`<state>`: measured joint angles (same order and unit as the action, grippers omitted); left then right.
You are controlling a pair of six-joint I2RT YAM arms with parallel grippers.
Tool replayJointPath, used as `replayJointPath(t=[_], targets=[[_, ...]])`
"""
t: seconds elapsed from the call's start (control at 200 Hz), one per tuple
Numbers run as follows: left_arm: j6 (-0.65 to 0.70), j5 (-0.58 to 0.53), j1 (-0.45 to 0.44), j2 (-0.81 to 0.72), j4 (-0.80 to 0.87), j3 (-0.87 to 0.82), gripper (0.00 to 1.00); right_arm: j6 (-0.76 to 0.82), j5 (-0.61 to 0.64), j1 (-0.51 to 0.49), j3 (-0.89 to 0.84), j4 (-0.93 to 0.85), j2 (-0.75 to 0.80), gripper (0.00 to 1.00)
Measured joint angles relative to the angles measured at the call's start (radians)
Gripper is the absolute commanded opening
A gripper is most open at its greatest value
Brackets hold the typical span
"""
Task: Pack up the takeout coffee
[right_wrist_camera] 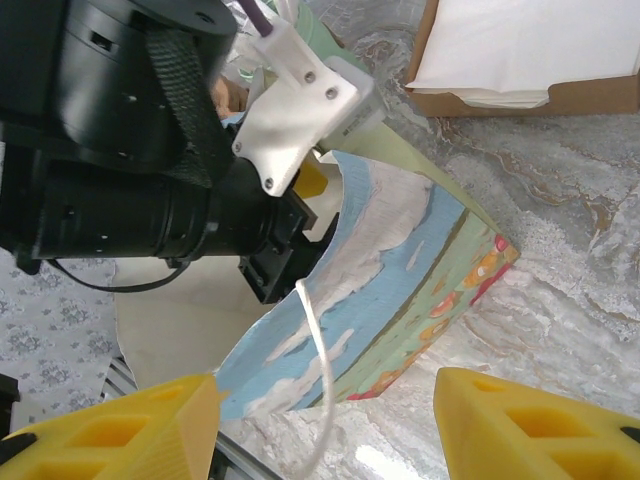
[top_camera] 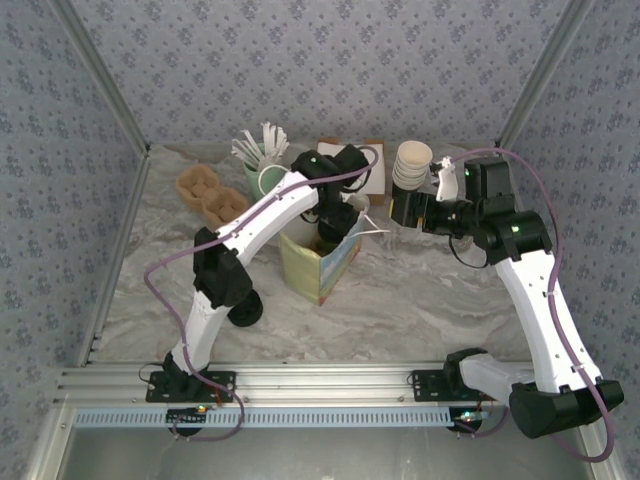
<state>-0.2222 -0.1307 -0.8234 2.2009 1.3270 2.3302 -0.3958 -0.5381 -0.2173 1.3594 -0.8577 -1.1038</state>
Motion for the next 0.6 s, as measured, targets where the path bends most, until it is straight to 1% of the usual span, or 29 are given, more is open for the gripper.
replayJointPath(t=[0.155, 0.6], targets=[[0.0, -0.016, -0.009, -0.002, 0.043, 0.047, 0.87, 0.0, 0.0, 0.0, 0.0, 0.0, 0.0, 0.61], [-0.007, -0.042, -0.028, -0.072, 0.139, 0.162, 0.88, -0.007, -0.001, 0.0, 0.0, 0.001, 0.0, 0.61]])
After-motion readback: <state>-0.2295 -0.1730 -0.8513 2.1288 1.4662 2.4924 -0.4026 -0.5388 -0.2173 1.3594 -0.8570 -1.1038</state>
